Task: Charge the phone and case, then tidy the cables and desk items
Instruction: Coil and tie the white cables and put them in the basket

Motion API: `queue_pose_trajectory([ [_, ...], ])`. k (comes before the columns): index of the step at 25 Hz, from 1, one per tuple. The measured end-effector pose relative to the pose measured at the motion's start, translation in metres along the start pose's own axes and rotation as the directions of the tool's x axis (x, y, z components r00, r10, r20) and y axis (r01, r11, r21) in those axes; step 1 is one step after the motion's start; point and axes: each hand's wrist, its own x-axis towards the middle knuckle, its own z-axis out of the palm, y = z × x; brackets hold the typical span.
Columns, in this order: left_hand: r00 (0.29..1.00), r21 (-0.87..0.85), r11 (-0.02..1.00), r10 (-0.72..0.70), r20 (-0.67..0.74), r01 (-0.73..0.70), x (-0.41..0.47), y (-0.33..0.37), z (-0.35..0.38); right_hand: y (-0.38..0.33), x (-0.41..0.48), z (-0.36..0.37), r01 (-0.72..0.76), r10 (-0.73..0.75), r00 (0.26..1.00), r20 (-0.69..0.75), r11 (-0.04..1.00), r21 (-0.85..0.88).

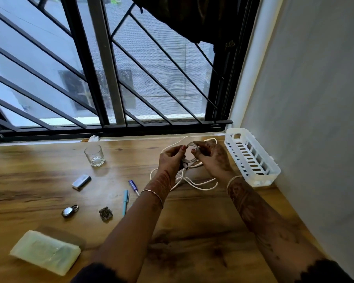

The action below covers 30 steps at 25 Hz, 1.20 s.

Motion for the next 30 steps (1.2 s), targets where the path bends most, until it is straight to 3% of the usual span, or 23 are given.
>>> queue_pose_trajectory([
  [6, 0.988, 0.252, 0.958, 0.115, 0.105, -0.139, 0.007, -0.008, 0.023, 0.013, 0.008, -0.020, 0.087, -0.111, 0.990, -0.085, 0.965, -0.246],
  [13, 0.970, 0.487, 0.841, 0.237, 0.058, -0.235, 0.012, -0.008, 0.056, 0.028, 0.022, -0.041, 0.059, -0.098, 0.984, -0.147, 0.966, -0.250],
  [19, 0.943, 0.569, 0.790, 0.325, -0.075, -0.227, 0.026, -0.019, 0.090, 0.051, 0.031, -0.059, 0.056, -0.070, 0.995, -0.066, 0.980, -0.192],
  [21, 0.963, 0.502, 0.843, 0.261, -0.072, -0.191, 0.032, -0.025, 0.107, 0.063, 0.037, -0.069, 0.024, -0.047, 0.993, -0.104, 0.977, -0.210],
  [25, 0.999, 0.249, 0.967, -0.054, -0.009, 0.054, 0.042, -0.029, 0.133, 0.082, 0.060, -0.108, -0.049, -0.037, 0.971, -0.235, 0.936, -0.349],
  [30, 0.987, 0.171, 0.973, -0.143, -0.067, 0.153, 0.051, -0.036, 0.134, 0.107, 0.107, -0.138, -0.158, -0.025, 0.952, -0.304, 0.813, -0.561],
])
